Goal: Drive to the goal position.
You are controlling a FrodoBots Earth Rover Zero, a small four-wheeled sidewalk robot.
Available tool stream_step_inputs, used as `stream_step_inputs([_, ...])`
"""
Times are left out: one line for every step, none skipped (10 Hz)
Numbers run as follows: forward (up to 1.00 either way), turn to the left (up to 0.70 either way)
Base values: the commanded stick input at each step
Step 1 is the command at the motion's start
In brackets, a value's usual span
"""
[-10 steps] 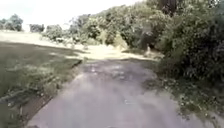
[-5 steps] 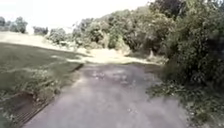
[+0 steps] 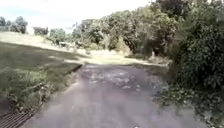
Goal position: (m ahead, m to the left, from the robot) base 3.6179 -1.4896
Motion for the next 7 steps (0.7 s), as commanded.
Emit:
stream_step_inputs([0.0, 0.0])
stream_step_inputs([0.0, 0.0])
stream_step_inputs([0.0, 0.0])
stream_step_inputs([1.0, 0.0])
stream_step_inputs([1.0, 0.0])
stream_step_inputs([1.0, 0.0])
stream_step_inputs([1.0, 0.0])
